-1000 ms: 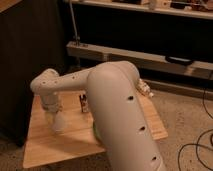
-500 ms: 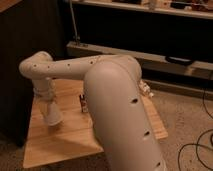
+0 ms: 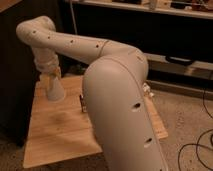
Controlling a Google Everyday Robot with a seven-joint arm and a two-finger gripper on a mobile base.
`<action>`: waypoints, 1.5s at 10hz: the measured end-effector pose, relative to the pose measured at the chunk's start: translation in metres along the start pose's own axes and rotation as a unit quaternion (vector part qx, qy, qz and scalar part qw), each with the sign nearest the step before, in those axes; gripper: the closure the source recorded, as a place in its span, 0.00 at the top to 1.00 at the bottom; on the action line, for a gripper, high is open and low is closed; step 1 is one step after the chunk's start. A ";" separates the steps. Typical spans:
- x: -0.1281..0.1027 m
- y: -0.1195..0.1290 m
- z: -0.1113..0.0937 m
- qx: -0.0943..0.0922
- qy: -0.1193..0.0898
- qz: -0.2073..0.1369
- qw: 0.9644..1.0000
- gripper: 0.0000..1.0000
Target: Place the ceramic cup over the eraser
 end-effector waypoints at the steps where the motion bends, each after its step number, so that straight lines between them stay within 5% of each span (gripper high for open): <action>1: 0.009 -0.026 -0.010 0.009 -0.004 0.017 1.000 0.00; 4: 0.042 -0.083 -0.027 0.027 -0.009 0.058 0.998 0.00; 7: 0.075 -0.104 -0.037 0.031 -0.017 0.077 0.996 0.00; 12: 0.123 -0.088 -0.035 0.041 -0.009 0.089 0.995 0.00; 15: 0.169 -0.069 -0.006 0.028 -0.007 0.094 0.995 0.00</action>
